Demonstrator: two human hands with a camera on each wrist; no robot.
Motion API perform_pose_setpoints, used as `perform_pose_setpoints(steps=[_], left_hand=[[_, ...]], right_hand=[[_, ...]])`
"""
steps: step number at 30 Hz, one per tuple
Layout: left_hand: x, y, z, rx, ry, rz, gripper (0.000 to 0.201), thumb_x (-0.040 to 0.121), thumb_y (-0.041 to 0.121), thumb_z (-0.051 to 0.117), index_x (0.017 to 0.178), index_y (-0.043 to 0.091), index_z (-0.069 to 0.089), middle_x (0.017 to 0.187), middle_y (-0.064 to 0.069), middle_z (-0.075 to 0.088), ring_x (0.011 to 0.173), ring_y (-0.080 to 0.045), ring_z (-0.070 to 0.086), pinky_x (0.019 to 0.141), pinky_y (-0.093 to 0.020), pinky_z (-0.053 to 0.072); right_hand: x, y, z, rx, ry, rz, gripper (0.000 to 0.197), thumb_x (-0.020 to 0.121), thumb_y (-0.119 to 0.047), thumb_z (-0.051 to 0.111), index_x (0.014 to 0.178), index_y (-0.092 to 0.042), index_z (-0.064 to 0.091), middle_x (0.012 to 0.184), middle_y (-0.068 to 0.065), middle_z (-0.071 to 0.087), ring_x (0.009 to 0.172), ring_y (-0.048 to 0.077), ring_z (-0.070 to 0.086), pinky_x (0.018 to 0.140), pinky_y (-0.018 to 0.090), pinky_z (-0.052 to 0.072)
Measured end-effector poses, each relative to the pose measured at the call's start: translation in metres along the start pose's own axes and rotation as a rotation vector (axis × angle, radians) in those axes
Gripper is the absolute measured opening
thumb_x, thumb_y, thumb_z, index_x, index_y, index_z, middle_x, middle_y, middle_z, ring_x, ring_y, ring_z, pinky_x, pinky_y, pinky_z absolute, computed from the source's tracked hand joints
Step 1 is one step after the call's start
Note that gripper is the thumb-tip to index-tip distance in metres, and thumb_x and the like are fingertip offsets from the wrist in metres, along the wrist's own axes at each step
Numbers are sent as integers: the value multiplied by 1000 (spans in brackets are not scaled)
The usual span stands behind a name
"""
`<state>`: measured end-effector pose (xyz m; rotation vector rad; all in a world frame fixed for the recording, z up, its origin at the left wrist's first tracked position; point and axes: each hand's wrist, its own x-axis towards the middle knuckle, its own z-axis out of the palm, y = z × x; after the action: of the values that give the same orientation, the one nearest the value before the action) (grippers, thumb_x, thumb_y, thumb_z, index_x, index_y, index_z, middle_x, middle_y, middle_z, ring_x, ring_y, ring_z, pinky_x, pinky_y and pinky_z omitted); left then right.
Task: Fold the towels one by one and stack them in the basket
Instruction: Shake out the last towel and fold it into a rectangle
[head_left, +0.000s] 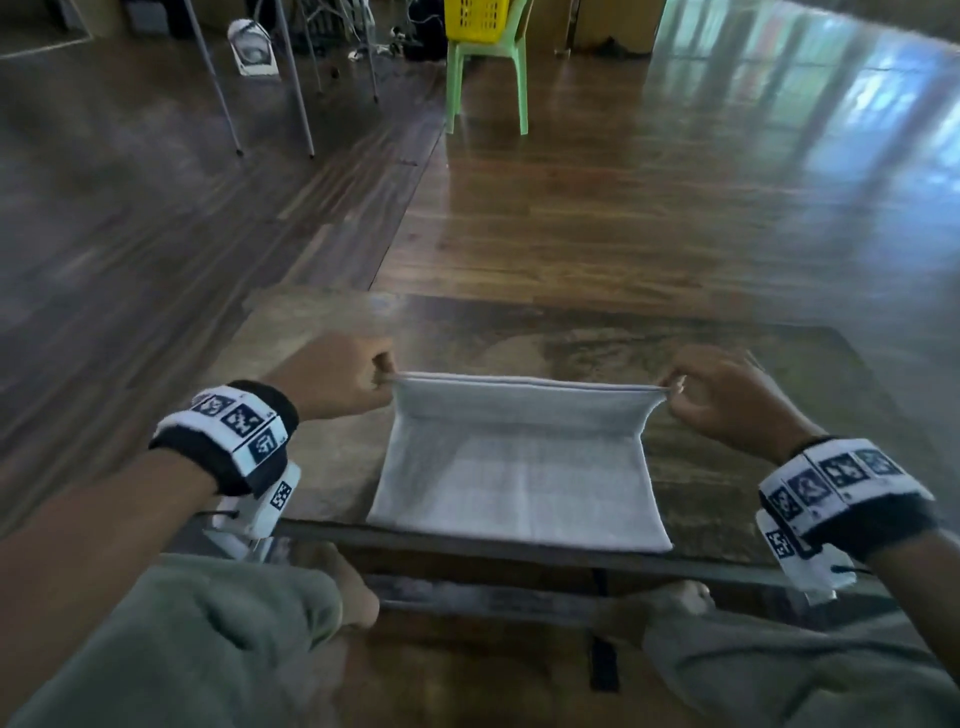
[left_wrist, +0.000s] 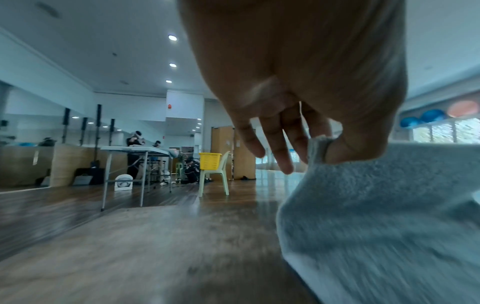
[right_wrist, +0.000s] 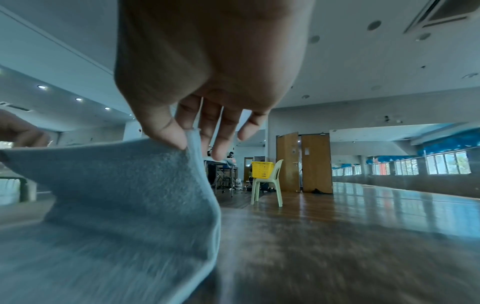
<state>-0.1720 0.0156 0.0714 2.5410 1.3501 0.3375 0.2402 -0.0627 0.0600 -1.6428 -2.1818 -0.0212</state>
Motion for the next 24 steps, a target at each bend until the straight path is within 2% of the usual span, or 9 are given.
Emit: perform_pose_setpoints(steps=[3, 5, 8, 10, 12, 17, 20, 22, 24], left_hand=[[-24, -3, 28, 60, -179, 83, 12, 64, 28, 54, 67, 29, 42, 72, 10, 50, 65, -18, 50, 57, -30, 40], [-38, -6, 47, 95, -282, 82, 12, 64, 28, 55, 68, 28, 44, 74, 11, 50, 68, -17, 51, 60, -31, 42], [-54, -12, 66, 129, -384, 43, 10, 71, 27, 61, 73, 27, 51, 76, 13, 52, 70, -12, 51, 62, -30, 43], [-60, -15, 71, 116, -367, 34, 9, 73, 28, 64, 79, 24, 58, 77, 12, 55, 69, -10, 49, 62, -28, 43], [-61, -15, 72, 99, -321, 54, 9, 73, 26, 67, 79, 22, 61, 75, 13, 52, 66, -8, 47, 61, -26, 40], [-58, -15, 80, 118, -205, 57, 6, 74, 17, 67, 76, 21, 63, 76, 8, 63, 63, -10, 52, 53, -11, 24], [-45, -11, 81, 204, -140, 63, 2, 78, 18, 65, 78, 18, 62, 80, 3, 63, 66, -14, 52, 54, -19, 24], [-36, -7, 80, 251, -113, 62, 2, 80, 19, 63, 78, 18, 62, 81, 4, 61, 67, -12, 47, 64, -25, 25], [-32, -6, 79, 248, -46, 69, 4, 77, 17, 64, 75, 17, 60, 77, 4, 60, 64, -14, 49, 67, -26, 26]], right_hand=[[-35, -1, 21, 47, -151, -83, 12, 67, -21, 61, 75, -27, 66, 82, -12, 66, 78, 14, 64, 72, 39, 52], [-54, -1, 37, 95, -276, -99, 15, 65, -20, 66, 75, -30, 70, 83, -14, 68, 76, 8, 64, 69, 32, 54], [-68, -3, 50, 107, -424, -60, 16, 65, -25, 68, 76, -35, 71, 79, -23, 62, 72, 1, 61, 66, 28, 52], [-70, -7, 51, 52, -452, -66, 18, 64, -22, 73, 75, -36, 72, 79, -22, 63, 72, 0, 61, 64, 22, 47], [-71, -11, 52, 7, -416, -116, 21, 62, -17, 79, 75, -34, 73, 77, -18, 65, 71, 3, 63, 64, 18, 42], [-69, -12, 59, -98, -340, -134, 24, 58, -17, 85, 70, -34, 72, 71, -20, 65, 70, 5, 64, 61, 25, 41], [-55, -8, 61, -155, -314, -91, 20, 64, -18, 82, 74, -33, 74, 77, -16, 68, 76, 10, 66, 64, 29, 38], [-49, -5, 61, -182, -314, -35, 14, 72, -20, 75, 80, -31, 74, 87, -13, 70, 85, 12, 66, 71, 29, 32], [-48, -1, 60, -186, -266, 0, 13, 74, -19, 73, 82, -29, 73, 92, -11, 71, 88, 13, 65, 74, 29, 31]])
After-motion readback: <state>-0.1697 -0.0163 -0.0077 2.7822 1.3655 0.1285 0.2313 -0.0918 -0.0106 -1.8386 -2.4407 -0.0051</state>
